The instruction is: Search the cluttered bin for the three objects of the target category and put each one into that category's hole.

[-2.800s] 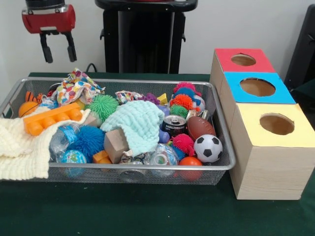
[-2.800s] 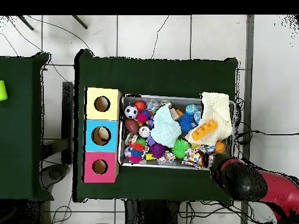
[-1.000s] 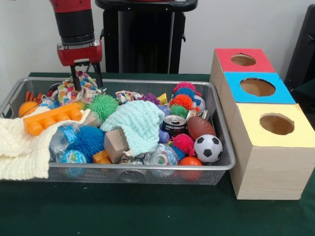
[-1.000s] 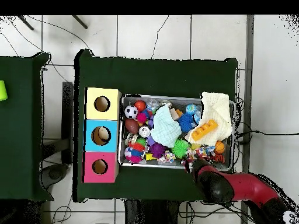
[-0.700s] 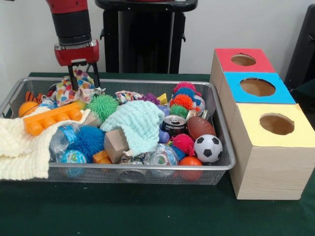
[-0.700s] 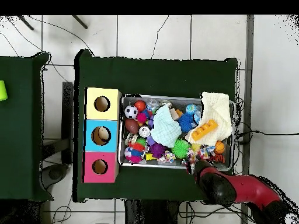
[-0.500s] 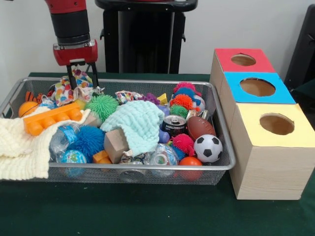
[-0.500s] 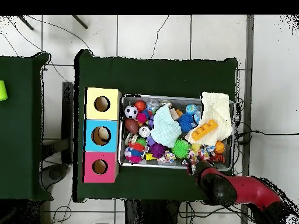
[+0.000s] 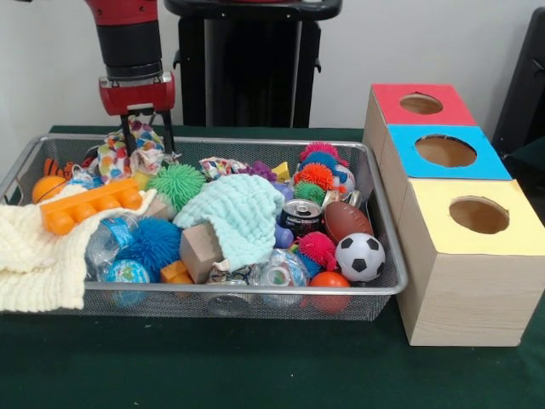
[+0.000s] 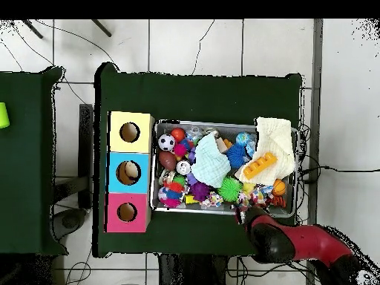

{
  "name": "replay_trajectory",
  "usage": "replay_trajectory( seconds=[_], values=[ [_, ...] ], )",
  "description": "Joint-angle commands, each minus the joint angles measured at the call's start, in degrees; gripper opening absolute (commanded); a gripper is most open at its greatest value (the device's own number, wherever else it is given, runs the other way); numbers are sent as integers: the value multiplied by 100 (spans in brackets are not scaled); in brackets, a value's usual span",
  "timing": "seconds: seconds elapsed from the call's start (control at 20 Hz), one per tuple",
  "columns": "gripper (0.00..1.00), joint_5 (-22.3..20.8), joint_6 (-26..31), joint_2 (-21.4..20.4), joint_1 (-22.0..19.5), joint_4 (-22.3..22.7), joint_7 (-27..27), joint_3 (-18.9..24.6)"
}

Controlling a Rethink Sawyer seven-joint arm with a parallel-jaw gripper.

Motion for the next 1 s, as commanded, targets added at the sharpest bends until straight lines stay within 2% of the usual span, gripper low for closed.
replay_trajectory(
  seconds=[0.05, 0.35, 0.5, 0.55, 0.7, 0.8, 1.0],
  values=[
    [100, -318, -111, 120, 309, -315, 382, -277],
    [100, -351, -261, 745, 459, -798, 404, -451],
    [100, -386, -454, 848, 385, -832, 336, -366],
    [0, -353, -525, 904, 207, -781, 239, -198],
    [0, -309, -666, 890, 181, -726, 331, -199],
    [0, -306, -705, 721, 439, -703, 442, -424],
    [0, -77, -435, 620, 329, -545, 360, -285]
  ],
)
